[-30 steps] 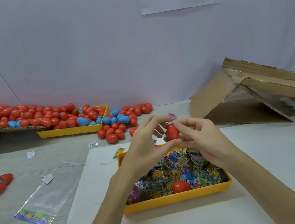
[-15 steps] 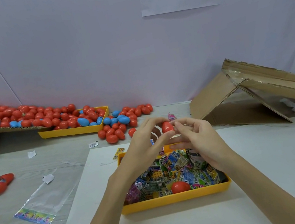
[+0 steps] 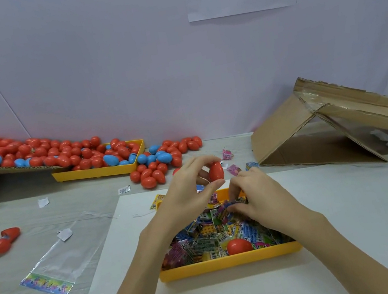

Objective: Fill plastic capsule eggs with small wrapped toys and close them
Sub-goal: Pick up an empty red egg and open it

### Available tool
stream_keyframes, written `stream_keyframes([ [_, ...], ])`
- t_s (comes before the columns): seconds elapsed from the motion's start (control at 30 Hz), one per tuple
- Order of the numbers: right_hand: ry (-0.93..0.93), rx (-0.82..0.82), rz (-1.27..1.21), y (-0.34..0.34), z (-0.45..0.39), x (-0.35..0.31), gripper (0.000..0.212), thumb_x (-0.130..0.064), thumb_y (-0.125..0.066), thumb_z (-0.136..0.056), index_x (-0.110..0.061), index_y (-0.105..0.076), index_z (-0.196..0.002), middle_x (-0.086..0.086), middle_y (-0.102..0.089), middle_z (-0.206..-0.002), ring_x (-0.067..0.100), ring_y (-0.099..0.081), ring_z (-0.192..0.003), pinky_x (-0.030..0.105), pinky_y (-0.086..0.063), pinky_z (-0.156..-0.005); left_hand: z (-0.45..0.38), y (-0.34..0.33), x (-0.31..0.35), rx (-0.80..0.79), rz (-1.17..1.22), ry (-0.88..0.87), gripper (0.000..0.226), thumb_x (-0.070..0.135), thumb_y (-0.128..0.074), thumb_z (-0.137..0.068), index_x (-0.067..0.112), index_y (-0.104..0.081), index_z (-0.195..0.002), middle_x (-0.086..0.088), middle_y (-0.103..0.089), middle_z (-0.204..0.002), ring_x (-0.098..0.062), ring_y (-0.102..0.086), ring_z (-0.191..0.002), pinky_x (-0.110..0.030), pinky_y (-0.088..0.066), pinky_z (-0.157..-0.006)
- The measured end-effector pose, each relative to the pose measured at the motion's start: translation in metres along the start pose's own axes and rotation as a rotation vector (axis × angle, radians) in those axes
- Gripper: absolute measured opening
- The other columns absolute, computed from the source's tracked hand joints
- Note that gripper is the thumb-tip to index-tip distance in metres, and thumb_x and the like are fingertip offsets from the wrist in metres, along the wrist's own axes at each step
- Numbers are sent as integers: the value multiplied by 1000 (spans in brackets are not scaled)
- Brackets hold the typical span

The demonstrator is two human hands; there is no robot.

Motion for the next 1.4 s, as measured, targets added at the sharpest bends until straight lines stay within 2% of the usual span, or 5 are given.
stream_keyframes([
  [0.23,32,2,-388,8,-2,9,9,-27,-77,-93,-27,-68,-91,-13,-71,-88,0,-65,-85,11,-45,-71,1,1,-2,-19,82,51,38,14,-67,-99,37,-62,-129,11,-59,-124,-9,-60,-93,-16,-50,-87],
  [0.5,-32,96,-663,21,-1,20,14,-30,-75,-93,-25,-71,-105,1,-73,-85,13,-69,-80,33,-58,-77,0,4,-10,3,137,99,45,18,-76,-93,24,-60,-135,2,-65,-113,-11,-69,-96,-27,-59,-87],
  [0.77,-95,251,-737,53,-3,23,13,-25,-75,-94,-15,-76,-103,-4,-75,-91,2,-68,-81,15,-53,-71,0,10,-10,34,205,117,34,21,-83,-88,22,-67,-118,8,-73,-108,-12,-72,-95,-33,-61,-88],
  [0.97,-175,263,-1017,34,8,30,16,-25,-72,-94,-10,-74,-100,5,-80,-84,20,-78,-77,25,-60,-63,0,4,-11,-22,284,182,32,14,-75,-94,20,-68,-125,5,-75,-109,-10,-72,-99,-29,-59,-91],
  [1.4,-163,154,-913,19,20,22,9,-23,-67,-99,-23,-75,-105,-4,-74,-83,6,-69,-79,23,-56,-75,6,-10,-1,-182,369,219,29,12,-59,-104,17,-68,-131,-8,-73,-116,-20,-71,-102,-27,-57,-91],
])
Point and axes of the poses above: each hand's wrist, its own z-axis away from the middle knuckle, its own y-axis out of the back of the hand, x = y × z, the point moved 9 cm from there along -z, towards the middle knuckle
